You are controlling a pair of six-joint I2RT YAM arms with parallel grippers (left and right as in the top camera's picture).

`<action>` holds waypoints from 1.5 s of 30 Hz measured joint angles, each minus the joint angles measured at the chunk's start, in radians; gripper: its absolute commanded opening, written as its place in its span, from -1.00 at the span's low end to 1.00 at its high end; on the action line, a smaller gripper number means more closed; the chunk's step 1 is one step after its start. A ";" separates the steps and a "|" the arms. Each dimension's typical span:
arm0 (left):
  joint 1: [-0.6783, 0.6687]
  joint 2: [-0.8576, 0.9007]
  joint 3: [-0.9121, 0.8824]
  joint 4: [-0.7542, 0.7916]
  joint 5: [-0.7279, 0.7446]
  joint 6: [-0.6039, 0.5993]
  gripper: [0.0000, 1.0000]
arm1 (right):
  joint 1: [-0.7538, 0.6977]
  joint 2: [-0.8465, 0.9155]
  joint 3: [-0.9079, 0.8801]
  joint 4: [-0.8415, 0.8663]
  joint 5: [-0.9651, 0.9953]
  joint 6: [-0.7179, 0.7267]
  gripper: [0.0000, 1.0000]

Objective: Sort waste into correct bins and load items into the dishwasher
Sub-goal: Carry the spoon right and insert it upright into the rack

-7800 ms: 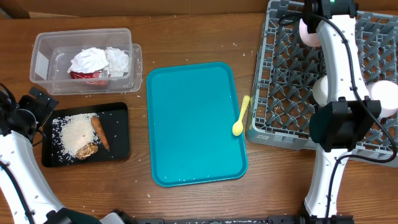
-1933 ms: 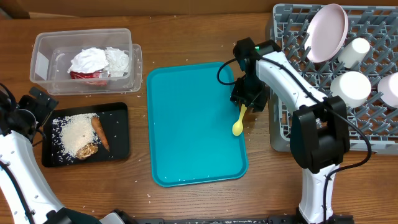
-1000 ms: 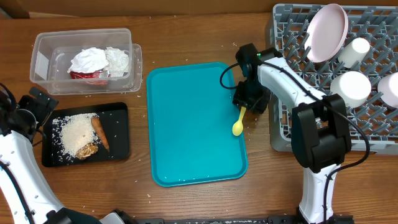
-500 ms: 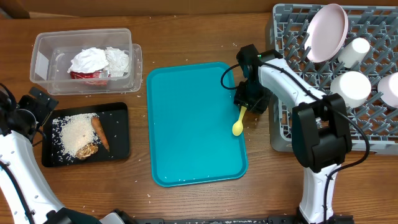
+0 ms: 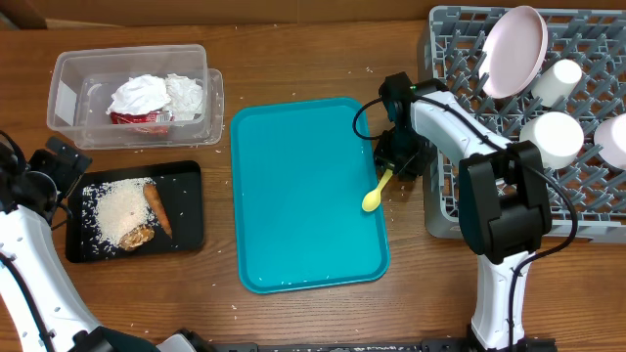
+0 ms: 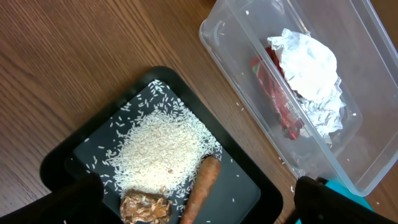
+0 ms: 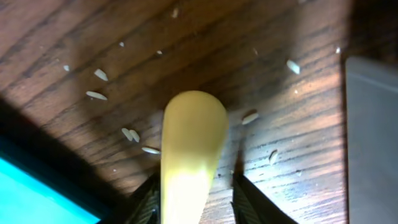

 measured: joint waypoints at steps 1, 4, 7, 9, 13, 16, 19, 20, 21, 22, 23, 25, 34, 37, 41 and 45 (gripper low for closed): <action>0.000 0.000 0.000 0.000 0.000 0.000 1.00 | 0.000 0.000 0.000 -0.003 -0.008 0.000 -0.28; 0.000 0.000 0.000 0.000 0.000 0.000 1.00 | -0.002 0.003 0.000 -0.019 -0.047 0.003 -0.31; 0.000 0.000 0.000 0.000 0.000 0.000 1.00 | -0.002 0.005 0.000 -0.035 -0.080 0.014 -0.35; 0.000 0.000 0.000 0.000 0.000 0.000 1.00 | -0.002 0.006 0.000 -0.048 -0.097 0.031 -0.46; 0.000 0.000 0.000 0.000 0.000 0.000 1.00 | -0.004 0.006 0.000 -0.048 -0.112 0.053 -0.63; 0.000 0.000 0.000 0.000 0.000 0.000 1.00 | -0.006 0.005 0.000 -0.048 -0.116 0.060 -0.71; 0.000 0.000 0.000 0.000 0.000 0.000 0.99 | -0.008 0.006 0.000 -0.052 -0.121 0.068 -0.78; 0.000 0.000 0.000 0.000 0.000 0.000 1.00 | -0.010 0.006 0.001 -0.056 -0.120 0.067 -0.80; 0.000 0.000 0.000 0.000 0.000 0.000 1.00 | -0.012 0.006 0.003 -0.063 -0.120 0.067 -0.82; 0.000 0.000 0.000 0.000 0.000 0.000 0.99 | -0.014 0.006 0.005 -0.068 -0.119 0.067 -0.85; 0.000 0.000 0.000 0.000 0.000 0.000 1.00 | -0.018 0.006 0.012 -0.079 -0.121 0.063 -0.85; 0.000 0.000 0.000 0.000 0.000 0.000 1.00 | -0.026 0.010 0.047 -0.118 -0.121 0.055 -0.92; 0.000 0.000 0.000 0.000 0.000 0.000 1.00 | -0.061 0.021 0.330 -0.283 -0.129 -0.018 -0.92; 0.000 0.000 0.000 0.000 0.000 0.000 1.00 | -0.085 0.021 0.478 -0.333 -0.126 -0.057 -0.92; 0.000 0.000 0.000 0.000 0.000 0.000 1.00 | -0.161 0.020 0.681 -0.356 -0.118 -0.123 -0.92; 0.000 0.000 0.000 0.000 0.000 0.000 1.00 | -0.256 0.020 0.807 -0.360 -0.114 -0.190 -0.92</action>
